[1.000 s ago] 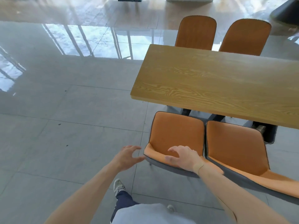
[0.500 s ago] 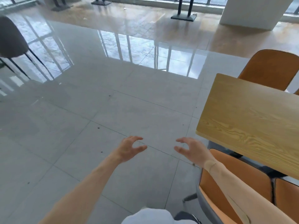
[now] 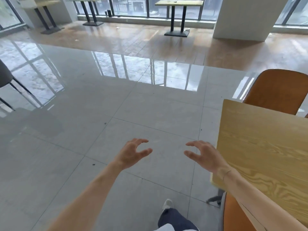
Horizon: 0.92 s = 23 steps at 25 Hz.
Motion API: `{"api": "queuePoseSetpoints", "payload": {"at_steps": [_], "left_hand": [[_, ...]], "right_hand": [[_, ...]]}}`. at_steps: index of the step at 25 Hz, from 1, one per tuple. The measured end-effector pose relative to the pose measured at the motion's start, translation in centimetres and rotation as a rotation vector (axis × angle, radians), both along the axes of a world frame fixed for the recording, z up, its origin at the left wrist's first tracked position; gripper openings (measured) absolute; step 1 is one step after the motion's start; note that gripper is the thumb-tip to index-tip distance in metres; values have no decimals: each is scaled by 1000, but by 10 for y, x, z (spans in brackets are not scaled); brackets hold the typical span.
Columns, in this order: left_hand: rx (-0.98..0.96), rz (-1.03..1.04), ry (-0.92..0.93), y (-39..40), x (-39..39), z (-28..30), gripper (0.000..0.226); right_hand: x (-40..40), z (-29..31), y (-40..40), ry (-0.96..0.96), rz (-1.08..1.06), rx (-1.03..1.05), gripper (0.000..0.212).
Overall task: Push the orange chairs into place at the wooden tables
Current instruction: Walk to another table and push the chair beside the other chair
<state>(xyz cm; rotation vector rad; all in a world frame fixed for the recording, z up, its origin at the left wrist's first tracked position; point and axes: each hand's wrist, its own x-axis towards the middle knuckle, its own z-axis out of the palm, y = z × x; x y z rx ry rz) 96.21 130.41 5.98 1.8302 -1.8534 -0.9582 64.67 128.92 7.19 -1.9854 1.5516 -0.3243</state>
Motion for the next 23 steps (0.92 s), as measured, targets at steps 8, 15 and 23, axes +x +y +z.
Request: {"api": "queuePoseSetpoints", "payload": {"at_steps": [8, 15, 23], "left_hand": [[-19, -98, -67, -168, -23, 15, 56], [-23, -193, -18, -316, -38, -5, 52], [28, -284, 37, -537, -36, -17, 52]], "right_hand": [[-21, 8, -150, -44, -104, -25, 49], [-29, -18, -268, -46, -207, 24, 49], [-17, -10, -453, 6, -331, 56, 49]]}}
